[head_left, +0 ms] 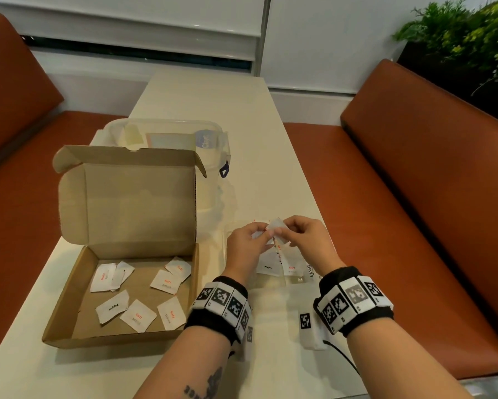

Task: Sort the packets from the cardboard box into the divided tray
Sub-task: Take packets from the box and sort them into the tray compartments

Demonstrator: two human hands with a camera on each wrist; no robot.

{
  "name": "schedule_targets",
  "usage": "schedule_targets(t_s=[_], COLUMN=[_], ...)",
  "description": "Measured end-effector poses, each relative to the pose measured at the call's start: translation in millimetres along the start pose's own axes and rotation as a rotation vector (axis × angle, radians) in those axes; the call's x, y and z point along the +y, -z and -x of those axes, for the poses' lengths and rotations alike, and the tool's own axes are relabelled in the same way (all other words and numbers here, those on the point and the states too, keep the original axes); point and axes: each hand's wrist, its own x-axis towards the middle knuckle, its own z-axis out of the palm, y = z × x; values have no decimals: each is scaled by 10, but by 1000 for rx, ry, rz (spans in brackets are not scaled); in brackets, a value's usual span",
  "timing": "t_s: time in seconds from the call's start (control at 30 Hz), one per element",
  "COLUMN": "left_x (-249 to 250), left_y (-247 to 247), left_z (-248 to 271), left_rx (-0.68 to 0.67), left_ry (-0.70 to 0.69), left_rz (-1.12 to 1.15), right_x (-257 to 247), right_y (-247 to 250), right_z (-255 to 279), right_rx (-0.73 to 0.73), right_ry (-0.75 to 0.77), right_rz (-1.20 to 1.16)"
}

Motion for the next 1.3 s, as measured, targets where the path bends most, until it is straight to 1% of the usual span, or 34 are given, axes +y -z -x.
schedule_targets(t_s=[0.1, 0.17, 0.33, 0.4, 0.53, 0.67, 0.83, 0.97, 1.07, 1.13, 1.23, 1.3], left_x=[-38, -55, -66, -76, -96, -94, -99, -96, -94, -96, -107, -114], left_y=[-2, 9, 51, 58, 62, 62, 54, 54, 53, 56, 58, 62], left_z=[5, -3, -26, -34, -47, -49, -51, -47, -41, -39, -47, -52], left_rx=[21, 47, 55, 52, 49, 46, 40, 32, 25, 20, 15, 16], left_ry=[13, 12, -20, -29, -34, -34, -26, -31, -33, -34, -32, -29], left_rz=[26, 46, 61, 57, 36, 42, 46, 44, 45, 43, 37, 33], right_x=[-3, 9, 92, 130, 190, 211, 228, 303, 347, 360, 356, 351], right_y=[45, 109, 249, 229, 123, 91, 119, 102, 88, 91, 101, 88], right_z=[-36, -48, -42, -27, -14, -26, 41, 82, 103, 113, 113, 107], right_rx=[-12, -43, -188, -253, -320, -340, -269, -296, -282, -294, -352, -356], right_ry=[-13, -22, -121, -151, -122, -99, 49, 89, 130, 130, 102, 103], right_rz=[109, 231, 594, 666, 802, 868, 862, 874, 868, 862, 871, 903])
